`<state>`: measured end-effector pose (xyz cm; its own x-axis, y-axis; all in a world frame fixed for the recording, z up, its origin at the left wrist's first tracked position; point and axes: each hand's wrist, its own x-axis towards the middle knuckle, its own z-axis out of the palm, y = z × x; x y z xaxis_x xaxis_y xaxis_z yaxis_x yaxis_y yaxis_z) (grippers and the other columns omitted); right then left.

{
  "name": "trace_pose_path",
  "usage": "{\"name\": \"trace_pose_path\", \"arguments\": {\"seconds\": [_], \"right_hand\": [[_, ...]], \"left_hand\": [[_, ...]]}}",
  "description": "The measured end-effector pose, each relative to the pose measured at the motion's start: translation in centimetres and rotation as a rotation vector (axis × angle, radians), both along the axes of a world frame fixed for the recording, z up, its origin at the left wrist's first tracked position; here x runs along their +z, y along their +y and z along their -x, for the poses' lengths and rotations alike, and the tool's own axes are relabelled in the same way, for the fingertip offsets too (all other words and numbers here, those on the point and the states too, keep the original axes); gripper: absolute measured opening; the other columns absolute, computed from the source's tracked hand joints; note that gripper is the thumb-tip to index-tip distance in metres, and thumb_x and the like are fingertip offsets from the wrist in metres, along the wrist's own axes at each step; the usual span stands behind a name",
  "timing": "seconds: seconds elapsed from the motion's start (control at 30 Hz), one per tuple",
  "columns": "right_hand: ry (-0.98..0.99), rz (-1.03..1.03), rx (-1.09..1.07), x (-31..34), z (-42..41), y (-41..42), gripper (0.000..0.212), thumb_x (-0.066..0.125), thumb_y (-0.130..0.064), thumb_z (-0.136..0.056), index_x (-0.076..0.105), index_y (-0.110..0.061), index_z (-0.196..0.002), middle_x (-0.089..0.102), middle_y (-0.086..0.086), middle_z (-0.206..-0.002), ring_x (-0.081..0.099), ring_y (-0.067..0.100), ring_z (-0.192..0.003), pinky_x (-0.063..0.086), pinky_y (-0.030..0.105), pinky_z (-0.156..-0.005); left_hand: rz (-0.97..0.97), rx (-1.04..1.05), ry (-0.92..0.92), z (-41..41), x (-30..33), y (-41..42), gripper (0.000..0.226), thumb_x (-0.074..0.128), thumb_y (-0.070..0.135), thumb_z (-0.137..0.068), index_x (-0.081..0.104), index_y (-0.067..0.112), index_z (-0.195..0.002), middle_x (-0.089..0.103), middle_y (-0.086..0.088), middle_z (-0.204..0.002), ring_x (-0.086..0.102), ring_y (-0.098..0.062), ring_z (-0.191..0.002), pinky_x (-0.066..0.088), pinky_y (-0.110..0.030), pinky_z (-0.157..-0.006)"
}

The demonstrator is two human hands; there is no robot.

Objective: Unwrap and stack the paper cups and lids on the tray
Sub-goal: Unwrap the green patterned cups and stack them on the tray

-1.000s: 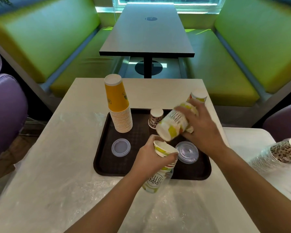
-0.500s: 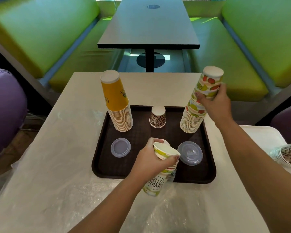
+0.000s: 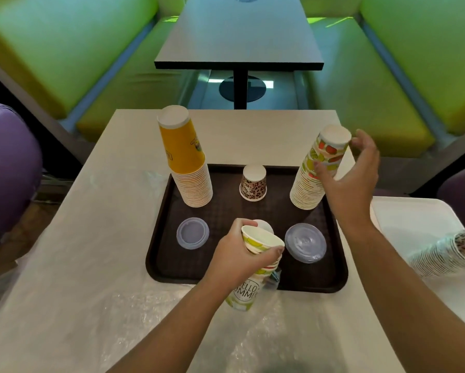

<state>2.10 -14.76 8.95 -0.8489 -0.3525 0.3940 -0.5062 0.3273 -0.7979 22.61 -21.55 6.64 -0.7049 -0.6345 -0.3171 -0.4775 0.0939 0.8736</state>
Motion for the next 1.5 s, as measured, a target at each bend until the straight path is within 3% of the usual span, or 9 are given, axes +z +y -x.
{"name": "trace_pose_path", "arguments": {"seconds": [0.07, 0.17, 0.23, 0.4, 0.57, 0.8, 1.03, 1.2, 1.5], "right_hand": [[-0.097, 0.046, 0.275, 1.3, -3.2, 1.2, 0.064, 0.074, -0.029, -0.079, 0.041, -0.017, -0.132, 0.046, -0.007, -0.128, 0.046, 0.003, -0.116, 0.035, 0.011, -0.098], [-0.413, -0.312, 0.745, 1.3, -6.9, 2.3, 0.067, 0.067, -0.045, -0.074, 0.037, -0.037, -0.133, 0.046, -0.016, -0.133, 0.047, -0.004, -0.119, 0.041, 0.016, -0.093], [-0.466, -0.534, 0.84, 0.2, -7.8, 2.5, 0.07, 0.066, -0.048, -0.078, 0.033, -0.037, -0.139, 0.046, -0.013, -0.136, 0.05, 0.002, -0.117, 0.046, 0.015, -0.084], [-0.486, -0.613, 0.745, 0.0, -8.6, 3.0, 0.064, 0.068, -0.044, -0.081, 0.038, -0.037, -0.137, 0.054, -0.016, -0.115, 0.056, -0.002, -0.09, 0.045, 0.006, -0.058], [-0.506, -0.562, 0.761, 1.2, -9.1, 3.4, 0.066, 0.07, -0.042, -0.079, 0.037, -0.038, -0.136, 0.05, -0.021, -0.111, 0.052, -0.004, -0.092, 0.048, 0.01, -0.056], [-0.443, -0.525, 0.724, 1.3, -9.4, 4.2, 0.063, 0.076, -0.038, -0.075, 0.047, -0.034, -0.13, 0.053, -0.023, -0.104, 0.056, 0.003, -0.095, 0.052, 0.015, -0.064], [-0.486, -0.472, 0.691, 1.5, -8.4, 4.5, 0.057, 0.073, -0.039, -0.077, 0.047, -0.038, -0.128, 0.054, -0.023, -0.108, 0.058, 0.005, -0.1, 0.055, 0.028, -0.084], [-0.278, -0.557, 0.762, 1.9, -8.2, 4.3, 0.066, 0.074, -0.041, -0.076, 0.043, -0.034, -0.134, 0.055, -0.013, -0.122, 0.054, 0.005, -0.109, 0.051, 0.03, -0.093], [-0.216, -0.499, 0.735, 1.4, -9.1, 4.2, 0.057, 0.068, -0.037, -0.08, 0.043, -0.032, -0.131, 0.057, -0.013, -0.122, 0.057, 0.005, -0.106, 0.053, 0.028, -0.088]], "left_hand": [[-0.001, 0.011, 0.0, -0.1, -0.1, -0.1, 0.057, 0.078, 0.047, -0.068, 0.046, 0.032, -0.113, 0.063, 0.012, -0.104, 0.061, -0.004, -0.095, 0.054, -0.027, -0.082], [0.003, 0.006, 0.009, -0.3, 0.1, -0.1, 0.057, 0.078, 0.046, -0.066, 0.047, 0.031, -0.112, 0.065, 0.01, -0.101, 0.062, -0.004, -0.093, 0.055, -0.031, -0.082], [0.023, -0.033, -0.001, -0.1, 0.5, 0.1, 0.054, 0.077, 0.039, -0.07, 0.046, 0.029, -0.113, 0.064, 0.009, -0.101, 0.062, -0.005, -0.092, 0.054, -0.027, -0.079], [0.112, -0.104, -0.032, -0.2, 1.2, 1.1, 0.07, 0.081, 0.034, -0.068, 0.039, 0.026, -0.123, 0.06, 0.008, -0.11, 0.06, -0.01, -0.1, 0.05, -0.016, -0.075], [0.137, -0.118, -0.026, -0.8, 1.9, 1.5, 0.091, 0.086, 0.038, -0.061, 0.028, 0.028, -0.13, 0.05, 0.015, -0.11, 0.054, -0.006, -0.102, 0.043, -0.008, -0.063], [0.189, -0.121, 0.006, -1.2, 1.8, 2.1, 0.083, 0.086, 0.039, -0.06, 0.037, 0.027, -0.124, 0.054, 0.016, -0.108, 0.055, -0.003, -0.097, 0.044, -0.007, -0.066], [0.221, -0.129, 0.111, -1.9, 0.9, 2.0, 0.068, 0.083, 0.044, -0.063, 0.046, 0.034, -0.12, 0.064, 0.014, -0.101, 0.062, -0.002, -0.091, 0.055, -0.024, -0.078], [0.223, -0.107, 0.171, -1.9, 0.5, 2.5, 0.073, 0.08, 0.037, -0.065, 0.041, 0.034, -0.127, 0.064, 0.013, -0.103, 0.063, -0.004, -0.093, 0.056, -0.029, -0.08], [0.252, -0.066, 0.142, -1.7, 0.1, 2.1, 0.066, 0.079, 0.034, -0.065, 0.043, 0.033, -0.12, 0.064, 0.012, -0.094, 0.063, -0.005, -0.085, 0.056, -0.027, -0.074]]}}
